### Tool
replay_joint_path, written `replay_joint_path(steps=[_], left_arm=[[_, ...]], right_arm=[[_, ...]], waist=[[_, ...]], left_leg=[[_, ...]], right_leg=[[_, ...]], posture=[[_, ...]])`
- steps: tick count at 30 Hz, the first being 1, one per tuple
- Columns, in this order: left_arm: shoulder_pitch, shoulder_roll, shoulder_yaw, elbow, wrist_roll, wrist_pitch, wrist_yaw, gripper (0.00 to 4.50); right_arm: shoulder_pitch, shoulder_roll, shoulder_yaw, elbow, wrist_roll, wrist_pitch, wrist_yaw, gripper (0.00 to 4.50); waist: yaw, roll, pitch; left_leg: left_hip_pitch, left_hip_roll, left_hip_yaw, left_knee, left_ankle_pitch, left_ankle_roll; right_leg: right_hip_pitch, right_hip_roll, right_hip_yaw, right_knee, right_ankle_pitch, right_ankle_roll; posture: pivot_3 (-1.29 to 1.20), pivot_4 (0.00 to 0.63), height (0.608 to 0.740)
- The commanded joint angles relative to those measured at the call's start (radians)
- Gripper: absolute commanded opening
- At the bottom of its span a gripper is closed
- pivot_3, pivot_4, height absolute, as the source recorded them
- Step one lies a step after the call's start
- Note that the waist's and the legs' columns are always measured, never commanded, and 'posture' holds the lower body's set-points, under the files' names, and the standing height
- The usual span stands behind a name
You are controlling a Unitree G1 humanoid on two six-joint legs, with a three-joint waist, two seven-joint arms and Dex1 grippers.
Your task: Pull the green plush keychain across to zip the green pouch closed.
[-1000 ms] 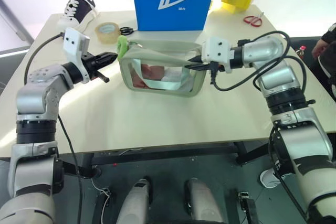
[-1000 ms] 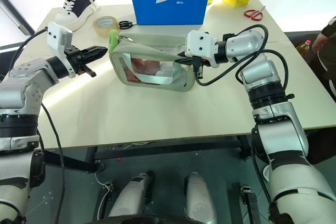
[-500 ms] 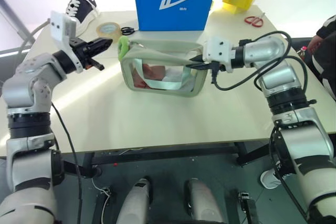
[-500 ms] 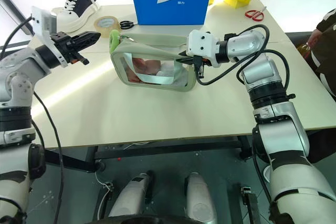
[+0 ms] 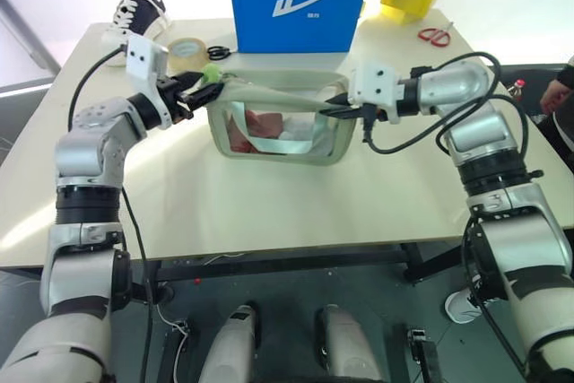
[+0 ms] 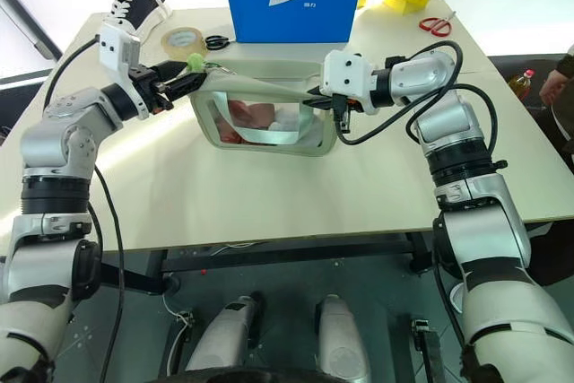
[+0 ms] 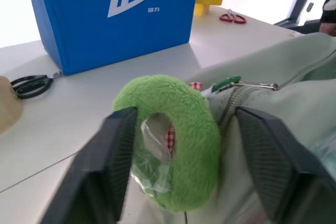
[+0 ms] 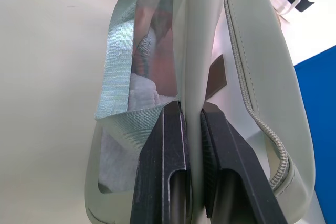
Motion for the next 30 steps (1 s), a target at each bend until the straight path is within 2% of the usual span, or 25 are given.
replay_joint_path(steps=[1,3,4,11,18,23,26,30], left_arm=[[-0.003,0.009,0.008,-0.01,0.006,-0.008,-0.011,1.37],[-0.005,0.02,0.015,-0.013,0.002,-0.003,-0.019,0.29],[-0.008,0.024,0.019,-0.012,0.003,-0.004,-0.018,0.08],[-0.062,0.054,0.022,-0.054,0.001,-0.018,-0.031,0.08],[-0.107,0.058,-0.124,-0.157,0.072,-0.109,-0.164,0.08],[-0.113,0.054,-0.234,-0.109,0.169,-0.198,-0.231,0.08],[-0.108,0.045,-0.232,-0.066,0.178,-0.23,-0.246,0.92],[-0.151,0.058,-0.18,-0.037,0.166,-0.211,-0.226,2.98]], right_arm=[[-0.028,-0.019,-0.032,-0.036,0.012,-0.004,-0.006,0.0],[-0.031,-0.02,-0.033,-0.031,0.011,-0.007,-0.008,0.0],[-0.032,-0.02,-0.033,-0.03,0.01,-0.008,-0.008,0.0],[-0.04,-0.015,-0.032,-0.021,0.012,-0.013,-0.008,0.0],[-0.047,-0.003,-0.029,-0.009,0.011,-0.018,-0.012,0.0],[-0.048,-0.001,-0.03,-0.006,0.01,-0.02,-0.017,0.0],[-0.041,-0.005,-0.031,-0.017,0.011,-0.016,-0.018,0.0],[-0.032,-0.012,-0.035,-0.031,0.014,-0.005,-0.019,0.0]], waist=[[-0.001,0.0,0.0],[-0.001,0.0,0.0],[-0.001,0.0,0.0],[-0.001,0.0,0.0],[-0.001,0.0,0.0],[-0.004,0.0,0.0],[-0.004,0.0,0.0],[-0.002,0.0,0.0]], left_leg=[[0.0,0.0,0.0,0.0,0.0,0.0],[0.0,0.0,0.0,0.0,0.0,0.0],[0.0,0.0,0.0,0.0,0.0,0.0],[0.0,0.0,0.0,0.0,0.0,0.0],[0.0,0.0,0.0,0.0,0.0,0.0],[0.0,0.0,0.0,0.0,0.0,0.0],[0.0,0.0,0.0,0.0,0.0,0.0],[0.0,0.0,0.0,0.0,0.0,0.0]], right_leg=[[0.0,0.0,0.0,0.0,0.0,0.0],[0.0,0.0,0.0,0.0,0.0,0.0],[0.0,0.0,0.0,0.0,0.0,0.0],[0.0,0.0,0.0,0.0,0.0,0.0],[0.0,0.0,0.0,0.0,0.0,0.0],[0.0,0.0,0.0,0.0,0.0,0.0],[0.0,0.0,0.0,0.0,0.0,0.0],[0.0,0.0,0.0,0.0,0.0,0.0]], posture=[[0.0,0.15,0.74],[0.0,0.15,0.74],[0.0,0.15,0.74],[0.0,0.15,0.74],[0.0,0.15,0.74],[0.0,0.15,0.74],[0.0,0.15,0.74],[0.0,0.15,0.74]])
